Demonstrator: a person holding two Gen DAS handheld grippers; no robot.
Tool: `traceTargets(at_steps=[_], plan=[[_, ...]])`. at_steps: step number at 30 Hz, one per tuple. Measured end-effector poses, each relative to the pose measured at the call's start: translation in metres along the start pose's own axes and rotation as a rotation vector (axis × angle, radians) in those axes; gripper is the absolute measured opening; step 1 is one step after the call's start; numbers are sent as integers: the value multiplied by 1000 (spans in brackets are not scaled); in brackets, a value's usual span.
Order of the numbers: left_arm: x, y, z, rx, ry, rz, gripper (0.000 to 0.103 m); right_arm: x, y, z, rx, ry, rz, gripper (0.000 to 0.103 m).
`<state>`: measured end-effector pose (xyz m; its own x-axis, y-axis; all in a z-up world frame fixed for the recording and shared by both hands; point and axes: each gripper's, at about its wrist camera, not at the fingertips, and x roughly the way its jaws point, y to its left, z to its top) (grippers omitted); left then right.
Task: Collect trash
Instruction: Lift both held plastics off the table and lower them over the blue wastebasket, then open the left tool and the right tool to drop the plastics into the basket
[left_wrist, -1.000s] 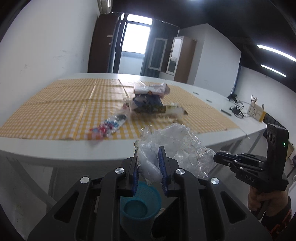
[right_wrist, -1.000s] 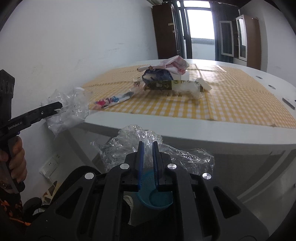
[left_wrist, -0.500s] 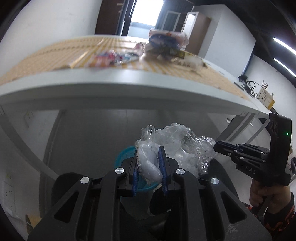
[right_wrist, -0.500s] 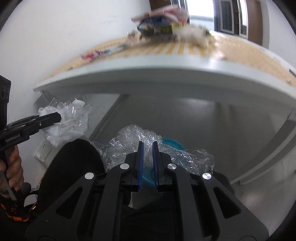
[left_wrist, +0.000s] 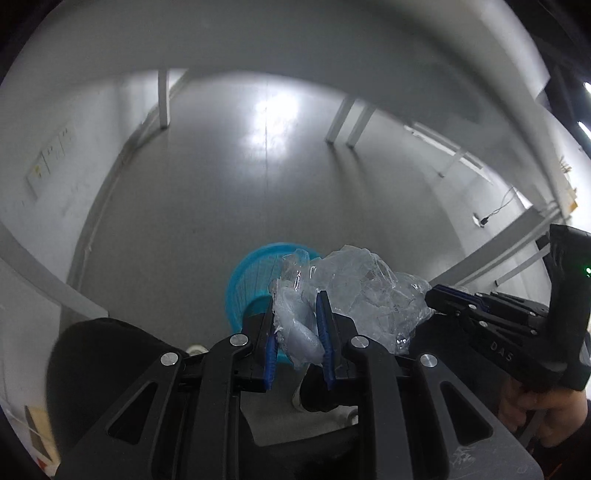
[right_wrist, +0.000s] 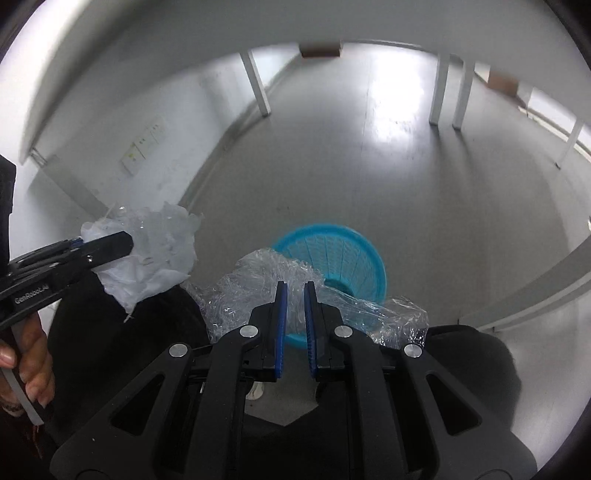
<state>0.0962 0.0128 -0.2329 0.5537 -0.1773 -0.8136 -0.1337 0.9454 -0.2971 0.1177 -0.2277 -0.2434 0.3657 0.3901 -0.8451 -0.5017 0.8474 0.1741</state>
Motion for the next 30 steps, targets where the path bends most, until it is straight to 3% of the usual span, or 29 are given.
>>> traceTargets(at_steps=[4,7,16,21,30], plan=[[33,8,6,-31,24,4,18,35,-12,3,28,60,-22,9],[56,11,4,-36,47,-36,18,59,-25,9,64,104,-22,9],[113,36,9,-138,148,-19,18,144,-46,25,163,237,-20,9],[141,34,15,-108,177,24,18,186,-47,29,170,308,-33,9],[185,37,22,-119,262,68,18,224,-63,28,225,383,-52,9]])
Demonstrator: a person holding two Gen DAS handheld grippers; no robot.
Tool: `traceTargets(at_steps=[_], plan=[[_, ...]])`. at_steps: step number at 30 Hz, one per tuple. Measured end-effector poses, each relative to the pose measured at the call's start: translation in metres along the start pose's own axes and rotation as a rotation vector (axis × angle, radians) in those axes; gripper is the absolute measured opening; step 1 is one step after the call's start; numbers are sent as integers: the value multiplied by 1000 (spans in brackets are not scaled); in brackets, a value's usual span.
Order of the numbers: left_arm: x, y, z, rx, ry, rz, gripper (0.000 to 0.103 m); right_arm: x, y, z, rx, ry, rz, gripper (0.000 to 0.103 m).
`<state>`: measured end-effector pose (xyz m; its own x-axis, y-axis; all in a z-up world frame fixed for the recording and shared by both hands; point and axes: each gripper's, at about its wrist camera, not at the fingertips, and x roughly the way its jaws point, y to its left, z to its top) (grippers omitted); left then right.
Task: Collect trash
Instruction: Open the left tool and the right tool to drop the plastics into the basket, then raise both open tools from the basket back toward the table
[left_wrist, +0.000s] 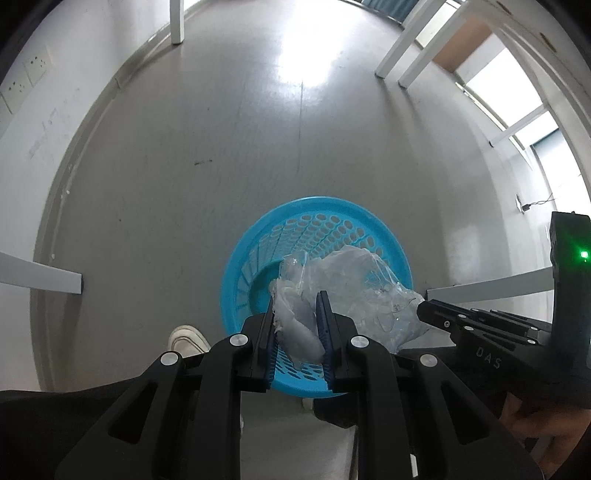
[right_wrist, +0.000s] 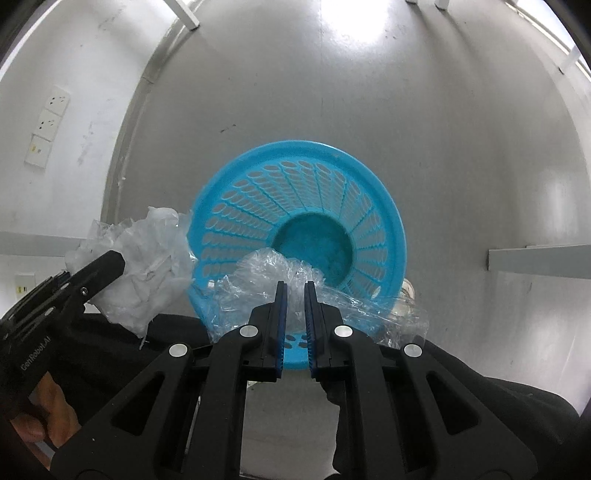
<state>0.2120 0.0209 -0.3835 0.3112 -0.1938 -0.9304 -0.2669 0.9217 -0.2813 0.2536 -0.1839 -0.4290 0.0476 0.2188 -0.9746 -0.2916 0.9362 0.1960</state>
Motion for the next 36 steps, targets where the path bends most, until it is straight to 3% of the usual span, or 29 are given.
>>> traceTargets(at_steps=[2,4,5,6,7,9,12,20,28,36], plan=[[3,3,1,-9,12,-9,18,2,-3,4,16,1,-2,9],[7,6,5,-32,14,-63,23,1,-6,7,36,-19,-13,14],[8,7,8,-44,20,-114,35,0,-7,9,46,-27,-6,19],[7,7,11,-48,13,-146,51,0,-9,10,57,-32,7,34],[5,8,13,-45,-11,-140,56,0,-11,11,67,-32,11,44],[5,6,14,-32,-24,-96,52,3,-12,11,71,-19,5,44],[8,9,10,-47,9,-95,51,2,-10,11,65,-24,-2,44],[-5,10,2,-30,-15,-54,51,-12,-3,3,21,-52,-18,45],[-30,16,-10,-67,-53,-49,51,-55,16,-24,-48,-140,-26,50],[-67,10,-25,-18,-129,-14,53,-98,21,-60,-70,-228,-24,60]])
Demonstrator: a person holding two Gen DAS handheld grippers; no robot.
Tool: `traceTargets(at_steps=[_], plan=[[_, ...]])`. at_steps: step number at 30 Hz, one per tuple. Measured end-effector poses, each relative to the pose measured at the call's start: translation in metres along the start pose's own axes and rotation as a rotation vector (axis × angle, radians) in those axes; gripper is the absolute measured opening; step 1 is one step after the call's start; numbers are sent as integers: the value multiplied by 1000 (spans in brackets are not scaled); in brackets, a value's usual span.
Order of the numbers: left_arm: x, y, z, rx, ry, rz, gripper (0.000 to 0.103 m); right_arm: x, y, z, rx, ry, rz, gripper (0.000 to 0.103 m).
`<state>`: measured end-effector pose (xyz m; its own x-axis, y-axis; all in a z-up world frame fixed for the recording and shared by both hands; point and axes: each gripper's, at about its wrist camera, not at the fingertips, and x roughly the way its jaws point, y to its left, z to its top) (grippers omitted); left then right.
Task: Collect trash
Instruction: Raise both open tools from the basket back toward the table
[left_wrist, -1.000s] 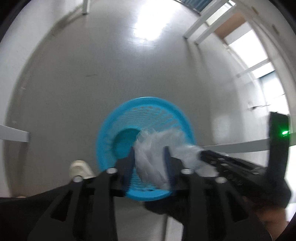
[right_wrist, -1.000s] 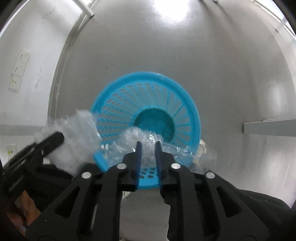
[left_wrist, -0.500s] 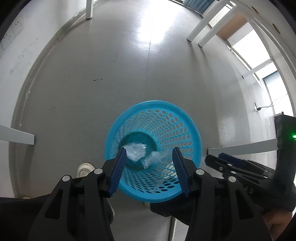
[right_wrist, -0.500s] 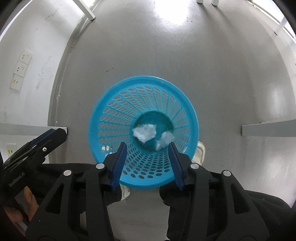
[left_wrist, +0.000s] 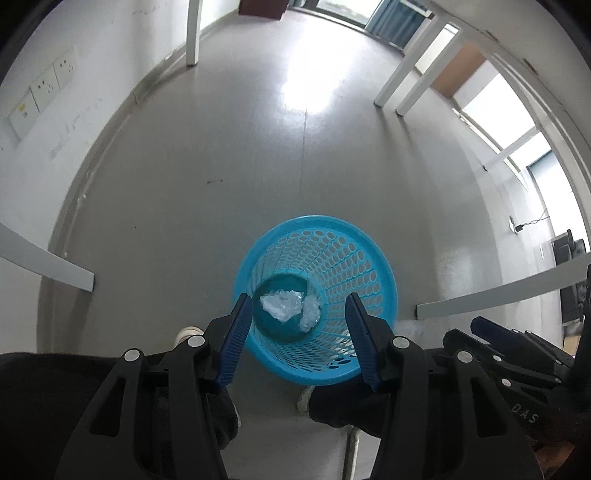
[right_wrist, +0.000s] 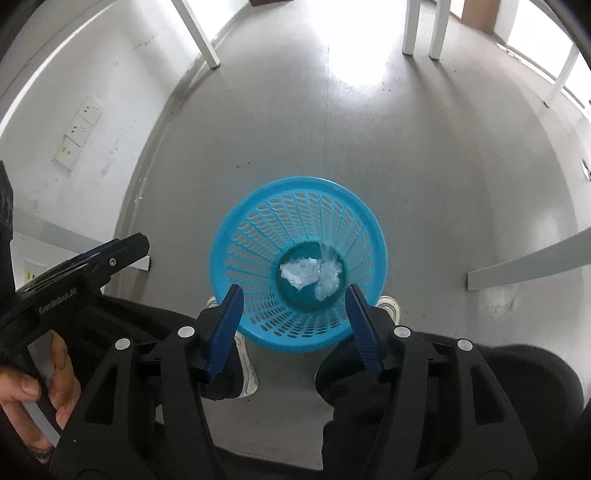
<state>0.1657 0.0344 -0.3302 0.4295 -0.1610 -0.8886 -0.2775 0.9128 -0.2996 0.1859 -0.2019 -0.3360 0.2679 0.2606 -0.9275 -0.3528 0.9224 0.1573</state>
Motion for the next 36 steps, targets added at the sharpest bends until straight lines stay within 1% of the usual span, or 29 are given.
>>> traceTargets(at_steps=[2,5,7,10,12,14,17,20,24,26,30,33,36], plan=[[-10,-3,-3,24,-25,5,53,-12,1,-6,-10,-22,-2,60],[-23,-10,-9,76,-65,38,54,-26,6,-14,-14,-53,3,60],[-34,-13,-13,102,-85,53,56,-38,8,-19,-23,-70,22,60],[-54,-18,-17,125,-114,80,59,-62,7,-29,-22,-104,44,64],[-74,-21,-21,150,-150,82,59,-77,8,-33,-31,-130,45,65],[-93,-25,-27,182,-191,102,60,-95,6,-38,-34,-165,43,66],[-122,-28,-33,198,-244,86,65,-120,7,-46,-42,-223,44,67],[-148,-27,-38,197,-291,64,70,-145,8,-55,-54,-285,41,70],[-174,-30,-44,200,-320,47,70,-179,10,-65,-73,-358,43,72],[-189,-34,-48,209,-340,20,70,-195,10,-70,-77,-394,46,72],[-222,-41,-55,237,-404,9,78,-229,12,-72,-96,-473,48,76],[-247,-49,-57,257,-454,1,80,-252,14,-71,-111,-524,46,77],[-264,-53,-55,278,-491,0,83,-271,15,-67,-121,-574,44,82]])
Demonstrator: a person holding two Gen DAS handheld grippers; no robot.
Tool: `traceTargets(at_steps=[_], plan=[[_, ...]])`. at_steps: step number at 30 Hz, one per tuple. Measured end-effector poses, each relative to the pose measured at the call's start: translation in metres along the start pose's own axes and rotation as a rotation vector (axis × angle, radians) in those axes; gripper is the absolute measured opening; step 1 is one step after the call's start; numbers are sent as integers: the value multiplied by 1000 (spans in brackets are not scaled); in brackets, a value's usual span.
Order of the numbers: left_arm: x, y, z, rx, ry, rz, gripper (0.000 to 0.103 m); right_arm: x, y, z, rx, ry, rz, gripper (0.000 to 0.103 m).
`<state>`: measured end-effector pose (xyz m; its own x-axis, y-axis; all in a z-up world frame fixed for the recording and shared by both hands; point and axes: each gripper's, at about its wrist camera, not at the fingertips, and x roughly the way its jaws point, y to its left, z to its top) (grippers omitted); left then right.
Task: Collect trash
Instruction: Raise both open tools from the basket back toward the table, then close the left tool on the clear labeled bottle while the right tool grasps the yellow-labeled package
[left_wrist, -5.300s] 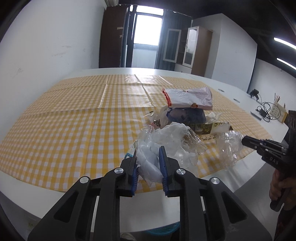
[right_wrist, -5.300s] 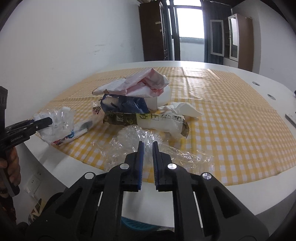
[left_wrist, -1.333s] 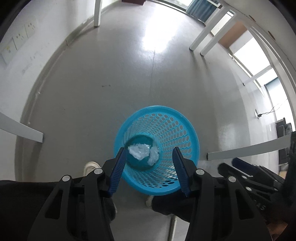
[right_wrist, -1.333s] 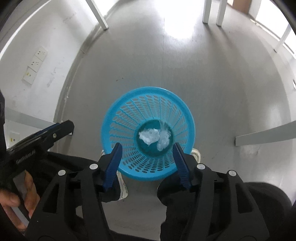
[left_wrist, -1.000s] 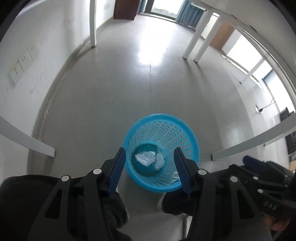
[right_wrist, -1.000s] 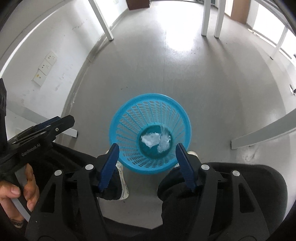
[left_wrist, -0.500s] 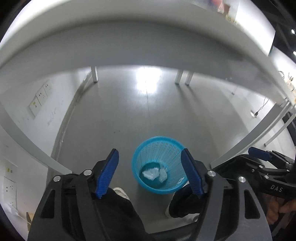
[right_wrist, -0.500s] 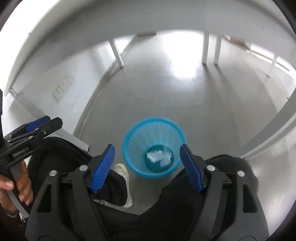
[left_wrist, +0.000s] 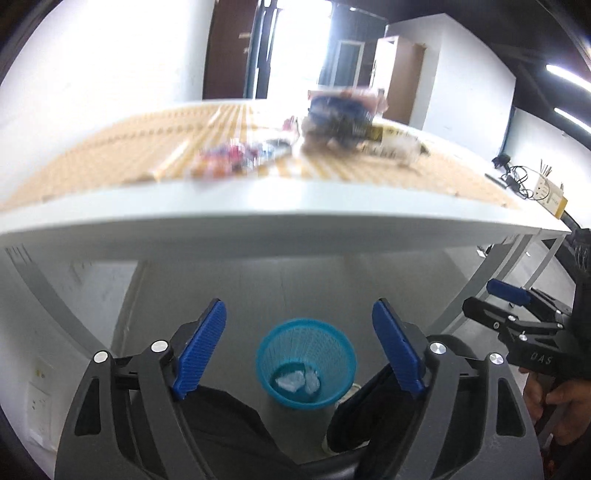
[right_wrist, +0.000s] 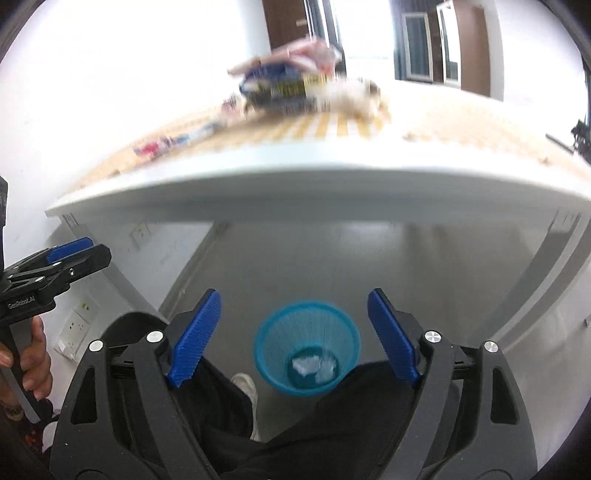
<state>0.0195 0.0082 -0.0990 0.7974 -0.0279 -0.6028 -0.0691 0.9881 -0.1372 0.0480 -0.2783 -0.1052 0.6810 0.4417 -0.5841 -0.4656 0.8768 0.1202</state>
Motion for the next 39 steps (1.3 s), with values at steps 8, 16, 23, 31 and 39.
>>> traceTargets(at_steps=[8,16,23,31,39], plan=[[-24,-5,34,62,-73,10,93,-31,-3,41,-9,-116,6,90],[-25,7,62,49,-87,10,97,-34,-23,84,-21,-185,-16,93],[-7,14,84,48,-72,32,97,-8,-49,113,-16,-168,-29,93],[31,22,102,63,-11,50,97,29,-69,146,-2,-128,-14,90],[64,44,119,34,34,73,96,63,-85,173,28,-80,-9,82]])
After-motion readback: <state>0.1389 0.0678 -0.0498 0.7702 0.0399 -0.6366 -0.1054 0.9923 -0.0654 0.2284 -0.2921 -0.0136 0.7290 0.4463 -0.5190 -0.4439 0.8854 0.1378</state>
